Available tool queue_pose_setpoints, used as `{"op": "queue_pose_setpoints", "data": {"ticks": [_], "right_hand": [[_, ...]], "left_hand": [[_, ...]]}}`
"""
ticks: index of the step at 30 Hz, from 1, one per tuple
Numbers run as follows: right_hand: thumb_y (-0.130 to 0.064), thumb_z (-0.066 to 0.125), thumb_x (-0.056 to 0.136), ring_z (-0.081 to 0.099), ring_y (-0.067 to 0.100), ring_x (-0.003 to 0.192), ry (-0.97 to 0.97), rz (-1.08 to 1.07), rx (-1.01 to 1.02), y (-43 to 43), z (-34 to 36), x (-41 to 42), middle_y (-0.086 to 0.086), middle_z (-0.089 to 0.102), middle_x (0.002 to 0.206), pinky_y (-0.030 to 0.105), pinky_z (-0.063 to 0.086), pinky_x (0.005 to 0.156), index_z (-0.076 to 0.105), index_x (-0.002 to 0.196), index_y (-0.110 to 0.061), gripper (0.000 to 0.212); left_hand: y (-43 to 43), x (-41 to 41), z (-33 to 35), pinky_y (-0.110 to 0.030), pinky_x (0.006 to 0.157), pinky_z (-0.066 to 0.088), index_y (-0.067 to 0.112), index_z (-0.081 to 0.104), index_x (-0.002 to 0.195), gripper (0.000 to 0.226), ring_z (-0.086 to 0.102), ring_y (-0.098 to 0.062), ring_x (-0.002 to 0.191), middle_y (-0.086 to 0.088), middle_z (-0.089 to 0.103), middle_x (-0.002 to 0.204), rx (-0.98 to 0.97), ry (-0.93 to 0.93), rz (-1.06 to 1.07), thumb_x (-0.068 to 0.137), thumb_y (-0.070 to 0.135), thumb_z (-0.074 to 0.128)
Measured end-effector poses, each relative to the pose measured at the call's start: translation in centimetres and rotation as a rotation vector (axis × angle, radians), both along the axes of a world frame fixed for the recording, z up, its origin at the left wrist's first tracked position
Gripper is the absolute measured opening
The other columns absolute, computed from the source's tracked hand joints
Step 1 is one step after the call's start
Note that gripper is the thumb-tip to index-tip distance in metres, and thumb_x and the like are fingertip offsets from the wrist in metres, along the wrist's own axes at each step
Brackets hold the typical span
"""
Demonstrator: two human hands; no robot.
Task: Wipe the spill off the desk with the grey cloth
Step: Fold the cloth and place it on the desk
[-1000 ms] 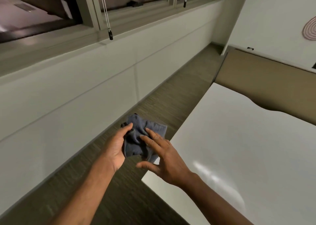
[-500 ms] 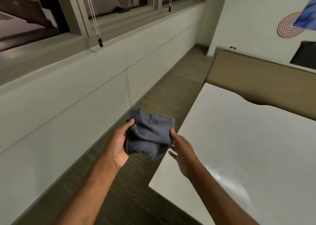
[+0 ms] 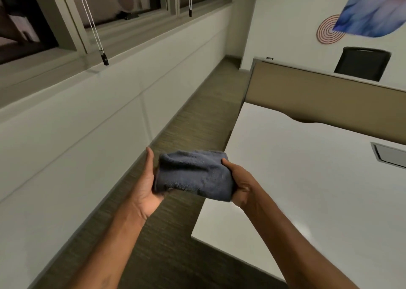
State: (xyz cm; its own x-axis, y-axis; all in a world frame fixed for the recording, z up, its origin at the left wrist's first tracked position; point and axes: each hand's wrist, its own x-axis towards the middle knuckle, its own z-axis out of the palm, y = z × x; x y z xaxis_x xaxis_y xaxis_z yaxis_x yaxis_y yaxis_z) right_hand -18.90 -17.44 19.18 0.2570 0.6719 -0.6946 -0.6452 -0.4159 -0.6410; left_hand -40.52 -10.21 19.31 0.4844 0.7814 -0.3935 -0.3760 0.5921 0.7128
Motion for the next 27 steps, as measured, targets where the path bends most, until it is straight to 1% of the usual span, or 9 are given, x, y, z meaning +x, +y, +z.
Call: {"op": "queue_pose_setpoints", "data": {"ticks": [4, 6, 8, 9, 11, 13, 16, 20, 27], "right_hand": [[-0.037, 0.070, 0.092, 0.077, 0.032, 0.080, 0.014, -0.046, -0.013, -1.6, 0.4, 0.1, 0.018, 0.078, 0.099, 0.037, 0.061, 0.056, 0.071, 0.114, -0.002, 0.042], [-0.041, 0.074, 0.083, 0.076, 0.032, 0.091, 0.009, -0.064, 0.026, -2.5, 0.2, 0.5, 0.017, 0.078, 0.105, 0.040, 0.063, 0.069, 0.072, 0.116, -0.004, 0.049], [-0.053, 0.068, 0.087, 0.071, 0.034, 0.108, 0.004, -0.102, 0.064, -3.4, -0.3, 1.3, 0.015, 0.075, 0.116, 0.046, 0.059, 0.091, 0.072, 0.120, -0.009, 0.055], [-0.059, 0.063, 0.090, 0.070, 0.033, 0.111, 0.001, -0.113, 0.074, -3.9, -0.5, 1.7, 0.014, 0.075, 0.118, 0.047, 0.058, 0.095, 0.073, 0.120, -0.012, 0.056], [-0.062, 0.061, 0.091, 0.074, 0.030, 0.103, -0.015, -0.104, 0.068, -4.9, -0.6, 2.6, 0.010, 0.078, 0.109, 0.043, 0.062, 0.083, 0.080, 0.106, -0.018, 0.051], [-0.052, 0.067, 0.092, 0.074, 0.029, 0.102, -0.063, -0.102, 0.040, -5.8, -0.6, 3.6, 0.009, 0.078, 0.110, 0.041, 0.062, 0.077, 0.080, 0.107, -0.018, 0.040], [-0.025, 0.072, 0.092, 0.066, 0.032, 0.113, -0.122, -0.176, -0.023, -6.7, -1.2, 5.4, 0.011, 0.069, 0.126, 0.044, 0.057, 0.088, 0.068, 0.122, -0.007, 0.035], [-0.008, 0.067, 0.093, 0.062, 0.032, 0.105, -0.121, -0.311, -0.059, -7.6, -1.6, 8.6, 0.010, 0.064, 0.118, 0.038, 0.053, 0.067, 0.062, 0.119, -0.003, 0.027], [-0.015, 0.061, 0.098, 0.067, 0.029, 0.089, -0.061, -0.361, -0.093, -9.5, -2.5, 16.3, 0.009, 0.072, 0.102, 0.034, 0.054, 0.059, 0.067, 0.114, -0.006, 0.019]], "left_hand": [[-0.3, 0.9, -0.5, -0.035, 0.069, 0.064, 0.017, 0.075, 0.116, 0.069, 0.077, -0.021, 0.096, -0.010, 0.079, 0.113, 0.005, 0.042, -0.080, 0.060, 0.054, 0.091], [-0.4, 1.6, -0.8, -0.031, 0.065, 0.064, 0.014, 0.073, 0.113, 0.048, 0.078, -0.017, 0.086, -0.010, 0.078, 0.107, -0.003, 0.058, -0.105, 0.070, 0.031, 0.084], [-0.5, 2.6, -1.0, -0.027, 0.065, 0.063, 0.007, 0.069, 0.121, 0.046, 0.077, -0.015, 0.083, -0.010, 0.077, 0.104, 0.015, 0.088, -0.144, 0.076, 0.015, 0.074], [-0.5, 3.1, -1.0, -0.026, 0.066, 0.062, 0.005, 0.067, 0.125, 0.049, 0.077, -0.016, 0.085, -0.012, 0.077, 0.107, 0.036, 0.101, -0.166, 0.076, 0.010, 0.072], [-0.6, 4.2, -0.7, -0.025, 0.069, 0.062, 0.005, 0.067, 0.127, 0.052, 0.077, -0.017, 0.090, -0.014, 0.076, 0.116, 0.107, 0.121, -0.224, 0.075, 0.006, 0.071], [-0.9, 5.5, -0.1, -0.027, 0.071, 0.062, 0.008, 0.066, 0.130, 0.054, 0.077, -0.020, 0.098, -0.012, 0.076, 0.121, 0.173, 0.122, -0.285, 0.076, 0.004, 0.070], [-1.3, 8.1, 1.0, -0.032, 0.084, 0.062, 0.013, 0.064, 0.133, 0.050, 0.074, -0.024, 0.113, -0.008, 0.076, 0.124, 0.296, 0.210, -0.374, 0.085, -0.002, 0.066], [-1.6, 12.3, 1.8, -0.037, 0.095, 0.056, 0.015, 0.064, 0.133, 0.044, 0.073, -0.021, 0.115, -0.005, 0.077, 0.123, 0.400, 0.311, -0.405, 0.094, -0.003, 0.063], [-2.7, 20.3, 0.6, -0.026, 0.058, 0.061, 0.005, 0.073, 0.115, 0.026, 0.079, -0.020, 0.080, -0.012, 0.081, 0.099, 0.211, 0.370, -0.327, 0.093, -0.002, 0.062]]}}
